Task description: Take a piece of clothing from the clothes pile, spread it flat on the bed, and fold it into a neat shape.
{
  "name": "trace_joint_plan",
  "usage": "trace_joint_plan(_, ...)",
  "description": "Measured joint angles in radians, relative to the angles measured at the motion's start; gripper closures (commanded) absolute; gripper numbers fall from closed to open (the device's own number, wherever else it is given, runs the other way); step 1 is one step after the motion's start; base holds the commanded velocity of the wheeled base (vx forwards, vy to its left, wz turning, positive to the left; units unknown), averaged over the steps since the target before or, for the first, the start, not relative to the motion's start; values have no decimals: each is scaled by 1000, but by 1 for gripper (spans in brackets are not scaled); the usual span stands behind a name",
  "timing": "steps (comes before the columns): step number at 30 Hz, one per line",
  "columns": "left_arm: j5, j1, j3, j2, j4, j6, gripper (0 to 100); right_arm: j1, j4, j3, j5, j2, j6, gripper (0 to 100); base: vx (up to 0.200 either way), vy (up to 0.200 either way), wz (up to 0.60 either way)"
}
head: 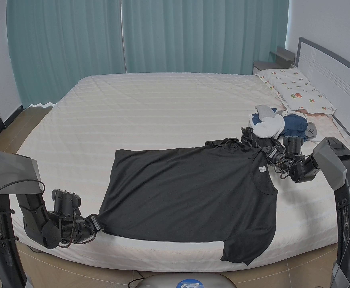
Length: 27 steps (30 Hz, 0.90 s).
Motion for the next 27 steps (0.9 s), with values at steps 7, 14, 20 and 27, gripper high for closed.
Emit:
trace_joint_plan(7,0,0,0,0,-1,0,100,2,74,51,-29,-26,-136,0,0,0,0)
trace_joint_plan(14,0,0,0,0,0,0,100,-12,82,82,-57,-33,-140,0,0,0,0)
trace_joint_plan(20,0,0,-1,0,-1,0,100,-45,46,162,-31,-93,-106,0,0,0,0)
trace_joint_plan(27,0,0,0,0,-1,1,100,-59,-51,371,49,-186,-89,0,0,0,0)
